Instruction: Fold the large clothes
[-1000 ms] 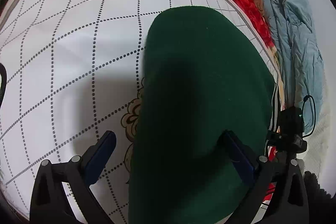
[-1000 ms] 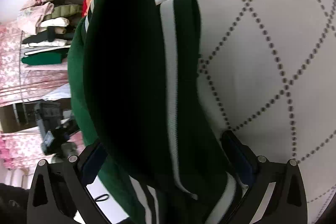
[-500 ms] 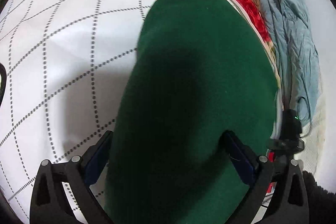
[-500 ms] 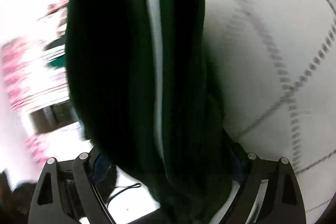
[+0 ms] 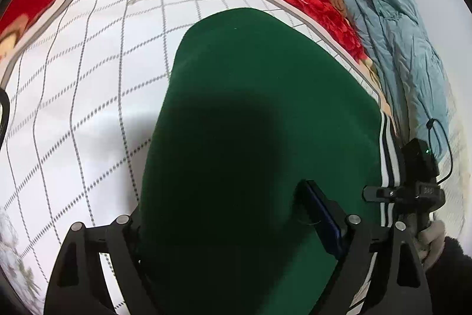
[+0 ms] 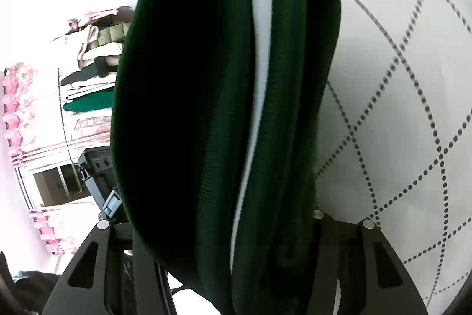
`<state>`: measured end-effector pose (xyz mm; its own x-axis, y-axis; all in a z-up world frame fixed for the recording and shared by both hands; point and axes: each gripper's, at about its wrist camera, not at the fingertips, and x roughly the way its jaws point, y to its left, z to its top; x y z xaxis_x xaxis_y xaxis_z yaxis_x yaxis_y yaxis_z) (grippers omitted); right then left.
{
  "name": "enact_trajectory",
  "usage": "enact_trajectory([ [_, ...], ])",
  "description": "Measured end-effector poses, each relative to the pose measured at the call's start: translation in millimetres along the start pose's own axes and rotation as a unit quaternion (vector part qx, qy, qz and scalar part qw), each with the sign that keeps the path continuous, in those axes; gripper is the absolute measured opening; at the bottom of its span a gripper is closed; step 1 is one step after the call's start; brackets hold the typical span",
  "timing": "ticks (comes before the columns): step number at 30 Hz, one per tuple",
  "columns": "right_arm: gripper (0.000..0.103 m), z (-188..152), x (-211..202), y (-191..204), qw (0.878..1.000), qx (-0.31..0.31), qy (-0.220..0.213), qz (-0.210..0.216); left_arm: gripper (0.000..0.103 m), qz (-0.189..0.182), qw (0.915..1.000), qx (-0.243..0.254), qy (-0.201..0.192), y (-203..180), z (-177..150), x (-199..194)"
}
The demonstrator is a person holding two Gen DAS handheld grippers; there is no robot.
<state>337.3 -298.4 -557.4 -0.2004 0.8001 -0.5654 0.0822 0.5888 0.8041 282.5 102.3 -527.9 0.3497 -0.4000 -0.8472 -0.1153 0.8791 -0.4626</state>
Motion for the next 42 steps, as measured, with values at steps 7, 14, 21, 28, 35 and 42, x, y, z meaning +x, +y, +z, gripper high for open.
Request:
enact_trajectory([
  [7,0.056,30.6,-27.0,34.7,0.999,-0.010,-0.035,-0.002,0.087,-0.019,0.9994,0.026,-0.014,-27.5,63.1,0.0],
  [14,0.056,122.1,-53.9,84.6,0.997,-0.027,-0.075,0.003,0.087,-0.035,0.9969,0.058,-0.041,-57.7,155.4,6.3],
  [21,0.056,258.6,-42.4,119.0,0.996,-0.035,-0.082,0.004,0.087,-0.028,0.9952,0.078,-0.053,-55.9,248.5,38.7],
  [28,0.056,409.3,-5.5,121.5,0.998,-0.032,-0.052,-0.002,0.087,-0.009,0.9974,0.053,-0.047,-24.0,327.1,93.2],
  [35,0.056,497.9,12.2,124.0,0.999,-0.028,-0.021,-0.034,0.087,0.015,0.9981,0.054,-0.025,-5.7,352.5,132.7],
  [42,0.058,469.1,10.1,125.6,0.996,-0.009,-0.053,-0.065,0.091,0.019,0.9967,0.077,-0.016,-7.4,340.2,134.2],
])
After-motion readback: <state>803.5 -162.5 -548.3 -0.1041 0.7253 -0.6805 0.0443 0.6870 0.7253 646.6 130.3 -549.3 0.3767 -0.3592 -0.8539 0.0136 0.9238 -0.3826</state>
